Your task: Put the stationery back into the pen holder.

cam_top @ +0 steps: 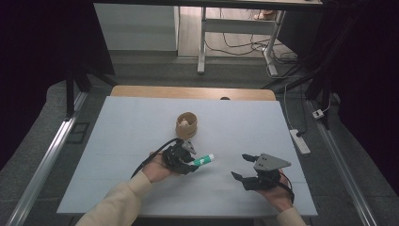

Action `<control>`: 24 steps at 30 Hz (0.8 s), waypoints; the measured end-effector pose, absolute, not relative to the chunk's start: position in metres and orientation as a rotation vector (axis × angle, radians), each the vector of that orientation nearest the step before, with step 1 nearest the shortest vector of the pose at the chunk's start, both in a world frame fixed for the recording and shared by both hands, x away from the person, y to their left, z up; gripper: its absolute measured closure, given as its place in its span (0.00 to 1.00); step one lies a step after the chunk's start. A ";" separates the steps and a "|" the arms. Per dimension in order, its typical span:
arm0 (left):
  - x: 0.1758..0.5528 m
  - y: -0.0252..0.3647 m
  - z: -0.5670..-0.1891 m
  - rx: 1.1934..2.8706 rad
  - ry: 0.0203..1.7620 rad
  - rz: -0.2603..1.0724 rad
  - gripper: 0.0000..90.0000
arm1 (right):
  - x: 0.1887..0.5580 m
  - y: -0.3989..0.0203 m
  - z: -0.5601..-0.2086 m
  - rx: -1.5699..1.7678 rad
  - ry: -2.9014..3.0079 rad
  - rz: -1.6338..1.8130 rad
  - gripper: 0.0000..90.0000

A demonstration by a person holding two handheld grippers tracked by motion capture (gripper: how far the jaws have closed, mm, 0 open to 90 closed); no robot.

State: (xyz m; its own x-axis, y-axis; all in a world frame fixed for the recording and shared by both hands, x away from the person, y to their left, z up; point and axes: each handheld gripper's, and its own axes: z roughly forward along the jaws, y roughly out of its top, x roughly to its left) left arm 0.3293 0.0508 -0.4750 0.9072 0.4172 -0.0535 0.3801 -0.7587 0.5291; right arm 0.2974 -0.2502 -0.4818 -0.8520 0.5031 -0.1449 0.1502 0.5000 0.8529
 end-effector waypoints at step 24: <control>0.326 0.029 -0.475 2.583 0.470 0.071 0.71 | 0.312 -0.193 -0.480 0.334 2.572 1.180 0.36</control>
State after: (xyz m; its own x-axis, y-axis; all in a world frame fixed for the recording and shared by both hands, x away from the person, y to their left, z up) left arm 0.3264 0.0289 -0.4753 0.9387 0.3426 -0.0389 0.3161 -0.8100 0.4939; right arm 0.3119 -0.1927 -0.4798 -0.9307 0.3263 -0.1652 0.0877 0.6375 0.7654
